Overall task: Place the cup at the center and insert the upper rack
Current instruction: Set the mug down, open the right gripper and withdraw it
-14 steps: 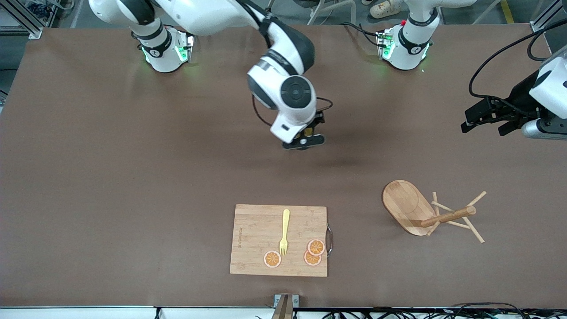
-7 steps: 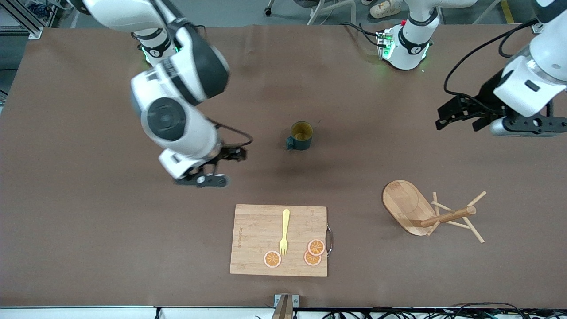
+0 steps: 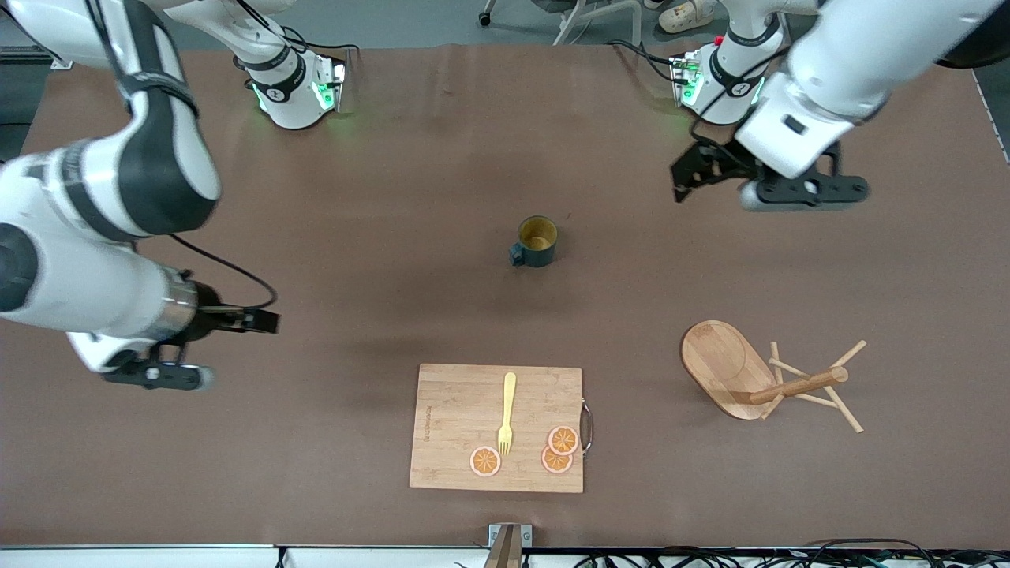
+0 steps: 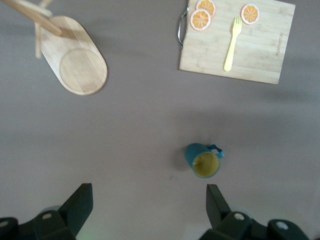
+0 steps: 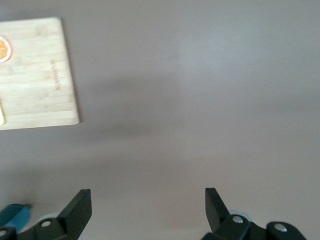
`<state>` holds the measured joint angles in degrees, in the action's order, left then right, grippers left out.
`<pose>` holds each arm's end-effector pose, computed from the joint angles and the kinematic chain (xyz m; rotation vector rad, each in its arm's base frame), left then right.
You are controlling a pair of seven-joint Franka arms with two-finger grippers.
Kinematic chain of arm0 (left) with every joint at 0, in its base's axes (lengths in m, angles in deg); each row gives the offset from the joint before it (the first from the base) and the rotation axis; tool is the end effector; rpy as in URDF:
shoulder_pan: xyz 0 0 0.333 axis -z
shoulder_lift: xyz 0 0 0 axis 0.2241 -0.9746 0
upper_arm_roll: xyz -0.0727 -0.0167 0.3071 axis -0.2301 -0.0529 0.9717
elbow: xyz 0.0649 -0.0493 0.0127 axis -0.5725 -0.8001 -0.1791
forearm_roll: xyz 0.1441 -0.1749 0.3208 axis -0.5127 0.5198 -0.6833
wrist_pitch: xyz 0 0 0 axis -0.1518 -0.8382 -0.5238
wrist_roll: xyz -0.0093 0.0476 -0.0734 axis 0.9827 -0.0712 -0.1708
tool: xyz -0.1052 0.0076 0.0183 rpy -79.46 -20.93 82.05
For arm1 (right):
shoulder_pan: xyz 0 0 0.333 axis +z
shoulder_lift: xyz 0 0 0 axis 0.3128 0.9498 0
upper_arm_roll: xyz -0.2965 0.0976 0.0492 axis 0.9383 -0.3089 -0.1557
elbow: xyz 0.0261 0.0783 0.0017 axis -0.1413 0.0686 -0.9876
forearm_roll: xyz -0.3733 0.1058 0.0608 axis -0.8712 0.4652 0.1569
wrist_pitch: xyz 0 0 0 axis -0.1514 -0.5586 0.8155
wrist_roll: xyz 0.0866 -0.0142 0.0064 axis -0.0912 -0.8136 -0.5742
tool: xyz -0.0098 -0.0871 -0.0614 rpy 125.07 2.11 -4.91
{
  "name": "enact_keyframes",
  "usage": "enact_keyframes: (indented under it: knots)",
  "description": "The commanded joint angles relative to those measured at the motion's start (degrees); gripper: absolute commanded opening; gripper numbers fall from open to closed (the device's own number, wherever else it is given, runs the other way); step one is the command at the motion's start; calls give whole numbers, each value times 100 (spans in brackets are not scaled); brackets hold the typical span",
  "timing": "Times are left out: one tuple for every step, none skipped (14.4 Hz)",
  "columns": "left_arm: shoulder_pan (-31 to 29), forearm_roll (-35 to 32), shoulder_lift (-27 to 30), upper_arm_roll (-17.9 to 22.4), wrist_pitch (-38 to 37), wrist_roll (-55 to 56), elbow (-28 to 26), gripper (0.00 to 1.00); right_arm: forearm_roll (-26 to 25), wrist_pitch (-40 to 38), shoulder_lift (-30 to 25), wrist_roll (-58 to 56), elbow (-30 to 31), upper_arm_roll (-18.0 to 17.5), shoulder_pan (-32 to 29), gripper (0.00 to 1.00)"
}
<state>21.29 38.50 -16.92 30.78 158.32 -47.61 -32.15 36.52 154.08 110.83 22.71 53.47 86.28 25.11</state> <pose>0.5121 -0.2672 0.6239 2.9914 0.1280 -0.0285 0.6840 0.1086 0.5131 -3.1016 0.1607 0.1769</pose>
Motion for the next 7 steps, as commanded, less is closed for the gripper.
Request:
enact_keyframes:
  knots:
    - [0,-334,45,-690,124,861,-73,100,-263,-173,-446,-233,243,-100,-449,100]
    - [9,-396,36,-901,255,1177,-169,100,-263,-173,-543,-241,252,-82,-625,100]
    - [27,-492,28,-1138,465,1563,-274,100,-246,-173,-596,-390,252,-82,-809,100]
    - [96,-641,19,-1323,659,1924,-388,100,-263,-173,-718,-678,270,-73,-942,100]
    - [219,-782,-25,-1447,834,2293,-494,100,-263,-173,-824,-1029,418,-65,-1065,100]
    - [455,-914,-138,-1491,975,2688,-521,100,-220,-86,-1034,-1372,672,-12,-1231,100]
    - [736,-1037,-296,-1492,1055,3101,-513,100,-185,54,-1210,-1541,866,-12,-1311,100]
